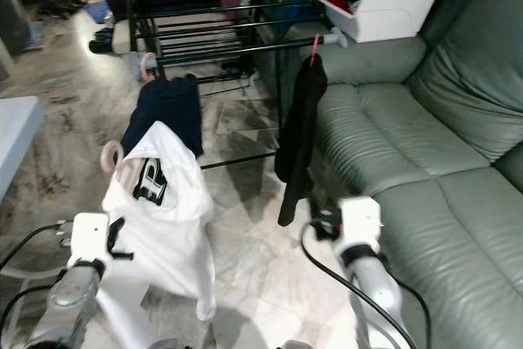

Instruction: Hang hanger

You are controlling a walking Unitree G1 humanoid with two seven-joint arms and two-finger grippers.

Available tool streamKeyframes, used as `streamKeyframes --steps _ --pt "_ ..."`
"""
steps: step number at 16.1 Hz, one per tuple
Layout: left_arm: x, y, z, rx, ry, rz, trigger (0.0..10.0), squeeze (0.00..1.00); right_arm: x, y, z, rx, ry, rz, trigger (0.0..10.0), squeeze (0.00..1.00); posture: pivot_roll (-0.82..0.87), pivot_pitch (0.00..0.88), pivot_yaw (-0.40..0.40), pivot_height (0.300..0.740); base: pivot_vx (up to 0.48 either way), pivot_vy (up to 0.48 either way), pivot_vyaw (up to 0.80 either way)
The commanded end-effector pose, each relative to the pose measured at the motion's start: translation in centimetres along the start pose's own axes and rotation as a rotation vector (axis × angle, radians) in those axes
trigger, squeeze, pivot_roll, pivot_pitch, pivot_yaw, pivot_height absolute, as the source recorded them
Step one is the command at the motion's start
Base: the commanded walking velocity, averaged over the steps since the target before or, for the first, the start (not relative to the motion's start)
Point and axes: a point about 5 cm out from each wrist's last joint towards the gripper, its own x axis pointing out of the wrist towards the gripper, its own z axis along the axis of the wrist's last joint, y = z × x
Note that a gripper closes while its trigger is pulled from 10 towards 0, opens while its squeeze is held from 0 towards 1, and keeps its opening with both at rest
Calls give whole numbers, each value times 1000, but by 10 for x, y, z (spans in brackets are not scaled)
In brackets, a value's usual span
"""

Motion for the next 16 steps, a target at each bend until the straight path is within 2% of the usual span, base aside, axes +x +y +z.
streamKeyframes --steps 1,5,11,16 --pt "5 4 18 6 -76 7 10000 0 1 -7 3 -2 -15 -36 10000 0 -4 0 27 740 0 0 0" --pt "6 9 20 24 -64 0 10000 0 -1 -6 -2 12 0 -103 10000 0 -16 0 84 740 0 0 0" --pt "1 11 15 -1 -37 7 10000 0 -6 -7 -4 -1 15 -119 10000 0 -21 0 85 740 0 0 0" --pt "-11 15 2 -16 4 15 10000 0 -10 -8 -9 3 49 -135 10000 0 -19 0 74 740 0 0 0"
